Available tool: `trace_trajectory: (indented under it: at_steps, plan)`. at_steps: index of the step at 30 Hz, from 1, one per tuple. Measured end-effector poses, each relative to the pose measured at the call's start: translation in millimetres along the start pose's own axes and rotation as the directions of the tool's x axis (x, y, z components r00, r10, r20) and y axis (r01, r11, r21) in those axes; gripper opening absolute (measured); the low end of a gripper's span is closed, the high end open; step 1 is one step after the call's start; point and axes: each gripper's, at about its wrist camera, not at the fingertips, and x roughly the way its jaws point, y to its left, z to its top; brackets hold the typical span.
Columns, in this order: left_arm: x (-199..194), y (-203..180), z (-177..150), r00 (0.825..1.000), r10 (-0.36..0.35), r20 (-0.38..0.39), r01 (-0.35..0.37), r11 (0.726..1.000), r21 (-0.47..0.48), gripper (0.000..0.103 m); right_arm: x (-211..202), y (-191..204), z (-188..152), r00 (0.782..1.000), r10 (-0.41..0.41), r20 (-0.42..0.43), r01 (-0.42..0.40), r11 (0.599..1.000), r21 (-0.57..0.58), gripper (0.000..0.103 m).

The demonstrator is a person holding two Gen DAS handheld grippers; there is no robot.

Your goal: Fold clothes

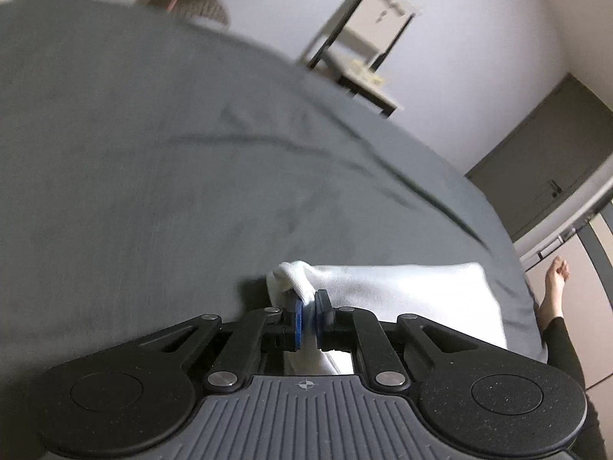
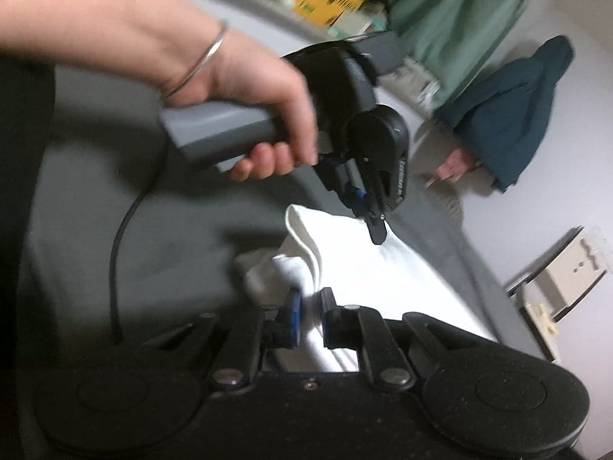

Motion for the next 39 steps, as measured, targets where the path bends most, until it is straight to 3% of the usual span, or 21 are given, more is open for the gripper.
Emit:
trace_trajectory:
  at_steps: [4, 5, 6, 8, 9, 13, 16, 19, 22, 25, 29, 31, 35, 37, 39]
  plan:
    - [-7.0, 4.0, 1.2, 1.000, 0.013, -0.002, -0.013, 0.999, -0.033, 0.015, 2.6, 5.6, -4.8, 1.000, 0.008, -0.004, -0.008, 1.000, 0.001, 0.022]
    - [-10.1, 3.9, 1.4, 1.000, 0.021, -0.001, -0.021, 0.999, -0.036, 0.027, -0.2, 4.3, -5.2, 1.000, 0.024, 0.003, -0.024, 1.000, 0.013, 0.026]
    - [-15.3, 3.7, 1.7, 0.998, 0.055, 0.001, -0.055, 0.998, -0.034, 0.054, -4.2, 2.1, -5.5, 0.999, 0.048, 0.014, -0.048, 0.998, 0.030, 0.035]
    - [-34.5, -0.8, 1.2, 0.994, 0.088, 0.062, -0.087, 0.996, -0.019, 0.086, -15.4, -4.9, -8.1, 0.995, 0.093, 0.048, -0.097, 0.992, 0.076, 0.037]
    - [-44.7, -3.4, 0.9, 0.990, 0.099, 0.097, -0.099, 0.995, -0.011, 0.090, -21.6, -9.2, -8.9, 0.992, 0.108, 0.066, -0.114, 0.988, 0.101, 0.036]
    - [-75.7, -11.8, -2.8, 0.969, -0.054, 0.239, 0.064, 0.997, -0.035, 0.090, -37.2, -38.4, -10.0, 0.986, 0.094, 0.136, -0.129, 0.950, 0.284, 0.037]
    - [-67.0, -20.8, -6.6, 0.960, -0.203, 0.195, 0.211, 0.977, -0.022, 0.090, -24.3, -60.2, -12.6, 0.994, 0.056, 0.095, -0.090, 0.912, 0.400, 0.036]
    - [-46.5, -32.4, -15.2, 0.967, -0.237, 0.090, 0.235, 0.972, 0.028, 0.090, -12.9, -87.2, -23.7, 0.999, 0.000, 0.048, -0.024, 0.868, 0.496, 0.038]
    - [-26.5, -42.4, -27.7, 0.983, -0.178, -0.037, 0.181, 0.973, 0.145, 0.090, -7.1, -105.0, -46.8, 1.000, 0.005, -0.004, -0.002, 0.836, 0.549, 0.040]
    - [-15.1, -47.5, -41.1, 0.988, -0.108, -0.110, 0.134, 0.952, 0.275, 0.089, -11.5, -109.1, -72.7, 0.998, 0.053, -0.033, -0.025, 0.825, 0.565, 0.041]
    - [-33.1, -62.3, -42.6, 0.995, -0.060, -0.077, 0.084, 0.929, 0.361, 0.090, -32.2, -111.6, -88.8, 0.995, 0.098, -0.021, -0.069, 0.819, 0.570, 0.042]
    - [-43.4, -70.0, -42.8, 0.998, -0.039, -0.054, 0.057, 0.915, 0.399, 0.090, -44.2, -122.6, -86.9, 0.997, 0.071, -0.001, -0.057, 0.808, 0.586, 0.043]
    - [-62.9, -91.2, -56.2, 0.988, -0.147, -0.038, 0.145, 0.835, 0.530, 0.090, -42.7, -155.9, -83.0, 0.999, 0.003, 0.053, -0.036, 0.767, 0.640, 0.050]
    - [-55.0, -97.7, -61.6, 0.991, -0.104, -0.089, 0.136, 0.809, 0.571, 0.090, -26.0, -171.8, -81.9, 0.998, -0.009, 0.068, -0.037, 0.768, 0.639, 0.050]
    - [-39.7, -94.9, -66.4, 0.990, -0.015, -0.141, 0.097, 0.798, 0.595, 0.090, -8.4, -181.8, -80.8, 0.996, -0.003, 0.084, -0.051, 0.767, 0.639, 0.050]
